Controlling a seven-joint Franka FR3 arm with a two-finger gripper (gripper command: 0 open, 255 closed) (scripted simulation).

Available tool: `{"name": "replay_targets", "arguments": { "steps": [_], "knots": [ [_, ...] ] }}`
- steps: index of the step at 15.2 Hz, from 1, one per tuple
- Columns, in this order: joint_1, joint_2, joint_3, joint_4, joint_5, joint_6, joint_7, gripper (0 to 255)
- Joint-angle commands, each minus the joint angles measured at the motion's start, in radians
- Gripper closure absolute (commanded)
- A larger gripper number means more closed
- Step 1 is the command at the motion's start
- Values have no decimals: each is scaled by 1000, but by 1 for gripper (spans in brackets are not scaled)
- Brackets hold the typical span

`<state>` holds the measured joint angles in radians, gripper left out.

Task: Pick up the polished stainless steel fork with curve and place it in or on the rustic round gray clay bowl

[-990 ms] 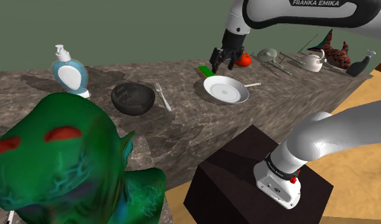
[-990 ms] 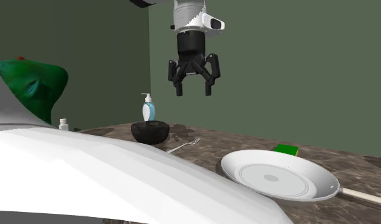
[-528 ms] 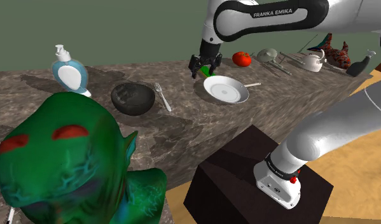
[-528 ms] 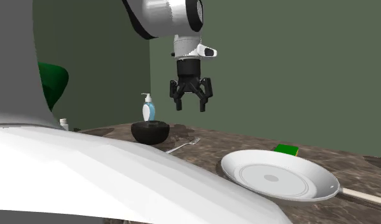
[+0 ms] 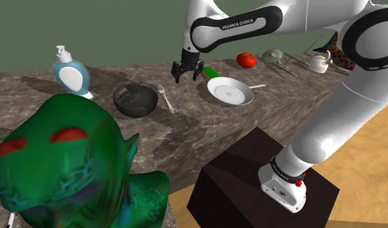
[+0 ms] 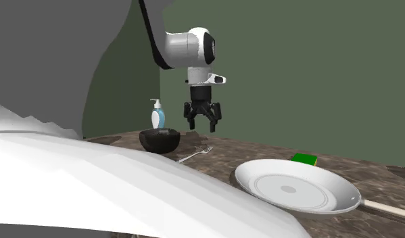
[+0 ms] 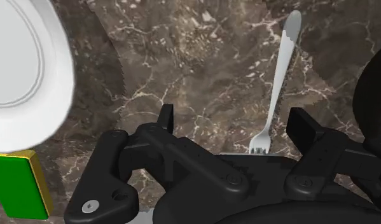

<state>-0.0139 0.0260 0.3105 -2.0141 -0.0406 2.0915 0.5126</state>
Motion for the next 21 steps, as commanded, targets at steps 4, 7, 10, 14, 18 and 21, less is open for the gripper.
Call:
{"name": "replay_targets", "arguments": {
  "steps": [4, 7, 10, 14, 18, 21],
  "knots": [
    [25, 196, 4, 149, -69, 40, 86, 0],
    [51, 317, -5, 263, -107, 44, 130, 0],
    [82, 442, -18, 395, -138, 36, 165, 0],
    [90, 486, -26, 411, -150, 63, 175, 0],
    [94, 514, -32, 399, -159, 102, 180, 0],
    [94, 518, -33, 398, -161, 108, 181, 0]
  ]
}}
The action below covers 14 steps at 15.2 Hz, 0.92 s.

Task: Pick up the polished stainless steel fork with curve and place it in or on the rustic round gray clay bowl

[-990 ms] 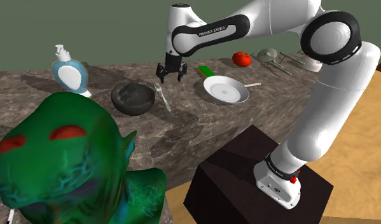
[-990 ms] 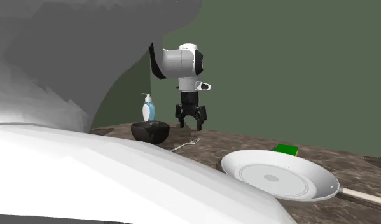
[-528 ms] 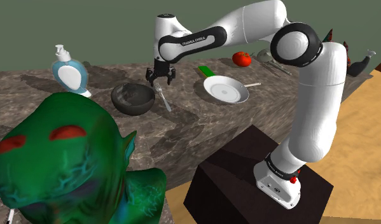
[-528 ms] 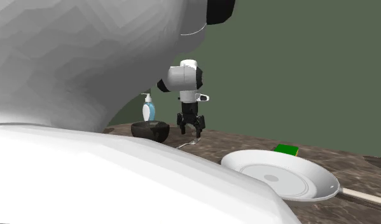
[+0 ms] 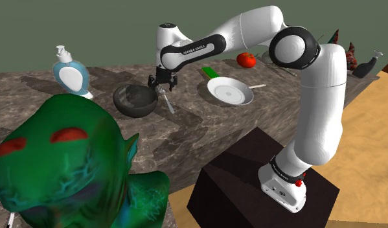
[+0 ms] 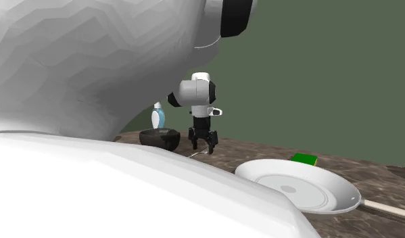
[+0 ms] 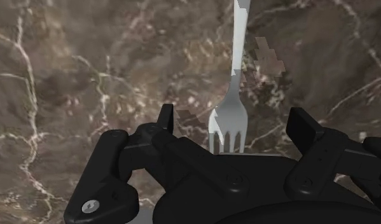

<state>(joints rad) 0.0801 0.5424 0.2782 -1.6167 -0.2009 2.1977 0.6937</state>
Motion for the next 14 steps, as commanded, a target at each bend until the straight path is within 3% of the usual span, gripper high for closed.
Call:
{"name": "replay_targets", "arguments": {
  "steps": [1, 5, 6, 14],
  "knots": [
    [0, 2, 0, 0, -1, 2, 0, 0],
    [0, 1, 0, 0, 0, 2, 0, 0],
    [0, 1, 0, 0, 0, 2, 0, 255],
    [0, 7, -1, 14, 0, -7, -3, 255]
  ]
}}
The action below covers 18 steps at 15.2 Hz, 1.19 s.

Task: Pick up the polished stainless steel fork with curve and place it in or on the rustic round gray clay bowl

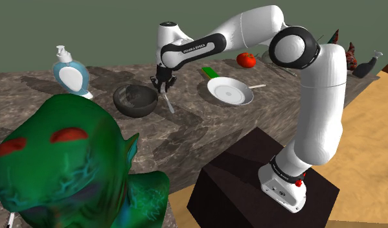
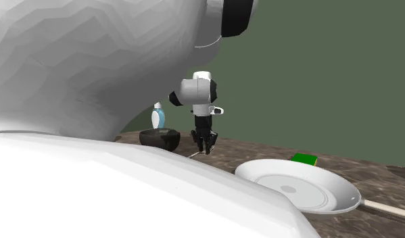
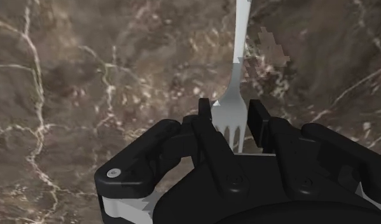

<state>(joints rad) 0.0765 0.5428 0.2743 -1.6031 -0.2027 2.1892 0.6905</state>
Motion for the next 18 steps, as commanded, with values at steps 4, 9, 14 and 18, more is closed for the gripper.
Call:
{"name": "replay_targets", "arguments": {
  "steps": [4, 9, 14, 18],
  "knots": [
    [2, -17, 8, 0, 8, -21, -2, 255],
    [-1, -44, 14, 27, 19, -74, -9, 255],
    [-2, -67, 19, 61, 28, -130, -16, 255],
    [-2, -82, 22, 93, 35, -176, -22, 255]
  ]
}}
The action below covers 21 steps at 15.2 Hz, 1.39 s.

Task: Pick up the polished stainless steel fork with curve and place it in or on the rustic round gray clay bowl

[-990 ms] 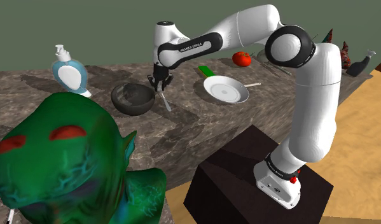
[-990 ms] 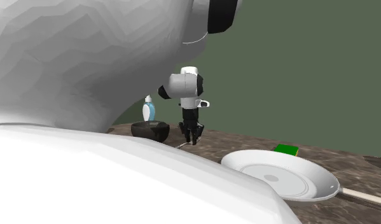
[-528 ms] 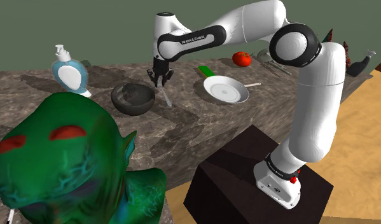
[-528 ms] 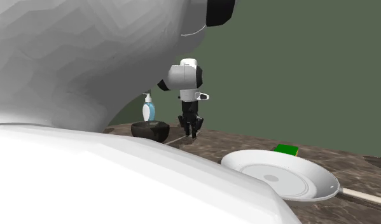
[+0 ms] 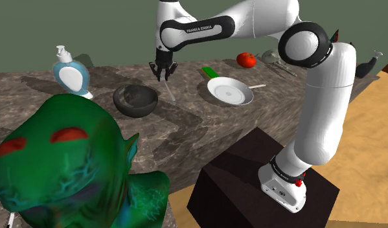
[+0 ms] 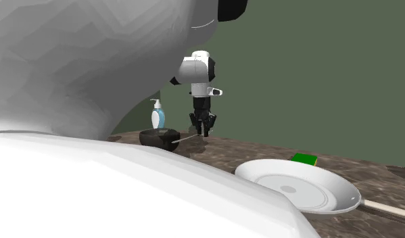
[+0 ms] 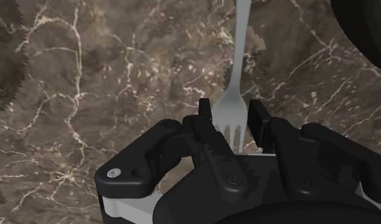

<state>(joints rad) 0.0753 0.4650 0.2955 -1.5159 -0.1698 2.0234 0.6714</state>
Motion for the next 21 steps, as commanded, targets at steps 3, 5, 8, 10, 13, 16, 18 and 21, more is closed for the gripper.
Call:
{"name": "replay_targets", "arguments": {
  "steps": [3, 5, 8, 10, 13, 16, 18, 21],
  "knots": [
    [-1, -13, 3, 33, 6, -46, -6, 255],
    [0, -18, 4, 53, 8, -70, -8, 255],
    [1, -24, 6, 85, 11, -108, -11, 255],
    [3, -27, 7, 108, 13, -133, -13, 255],
    [5, -29, 8, 145, 15, -172, -16, 255],
    [8, -28, 8, 180, 15, -206, -18, 255],
    [39, -27, 18, 182, 8, -210, 23, 255],
    [88, -16, 32, 198, -4, -219, 85, 255]
  ]
}}
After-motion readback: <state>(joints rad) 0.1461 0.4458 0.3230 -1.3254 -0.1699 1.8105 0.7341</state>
